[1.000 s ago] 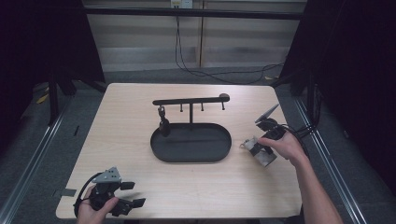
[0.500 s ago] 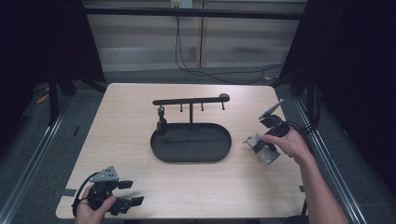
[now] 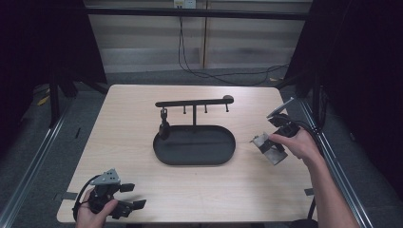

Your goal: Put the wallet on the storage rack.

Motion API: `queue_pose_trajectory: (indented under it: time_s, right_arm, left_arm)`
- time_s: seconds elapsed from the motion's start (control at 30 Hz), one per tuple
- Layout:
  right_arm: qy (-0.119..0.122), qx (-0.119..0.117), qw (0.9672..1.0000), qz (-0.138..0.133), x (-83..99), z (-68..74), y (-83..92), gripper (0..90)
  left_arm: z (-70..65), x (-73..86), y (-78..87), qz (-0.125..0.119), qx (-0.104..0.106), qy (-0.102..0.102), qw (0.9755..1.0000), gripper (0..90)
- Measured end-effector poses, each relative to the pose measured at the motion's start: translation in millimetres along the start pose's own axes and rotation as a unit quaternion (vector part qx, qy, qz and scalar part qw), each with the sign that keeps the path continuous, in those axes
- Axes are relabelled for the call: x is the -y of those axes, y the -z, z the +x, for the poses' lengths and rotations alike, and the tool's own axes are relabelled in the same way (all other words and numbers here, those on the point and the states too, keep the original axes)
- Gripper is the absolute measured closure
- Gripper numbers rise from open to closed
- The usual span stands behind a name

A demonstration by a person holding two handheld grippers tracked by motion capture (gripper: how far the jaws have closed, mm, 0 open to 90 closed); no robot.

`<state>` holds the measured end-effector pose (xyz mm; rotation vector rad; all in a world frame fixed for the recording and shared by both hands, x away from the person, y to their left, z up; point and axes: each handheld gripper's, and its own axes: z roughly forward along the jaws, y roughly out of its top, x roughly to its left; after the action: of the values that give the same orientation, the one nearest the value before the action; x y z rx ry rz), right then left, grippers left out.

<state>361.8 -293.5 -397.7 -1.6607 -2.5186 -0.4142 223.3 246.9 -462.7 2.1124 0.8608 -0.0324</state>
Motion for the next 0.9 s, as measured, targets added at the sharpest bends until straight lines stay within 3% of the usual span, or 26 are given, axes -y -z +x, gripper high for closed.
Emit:
queue_pose_trajectory:
  time_s: [0.37,0.9]
  right_arm:
    - [0.005,0.012,0.9999,-0.007,-2.6,6.6,14.2,31.9]
    - [0.020,0.005,0.9994,-0.026,-18.6,25.9,22.3,31.9]
  left_arm:
    - [1.0,-0.1,-0.1,0.003,0.002,-0.001,1.0000,20.3]
    - [2.3,-0.8,-2.0,0.003,0.004,0.001,1.0000,20.3]
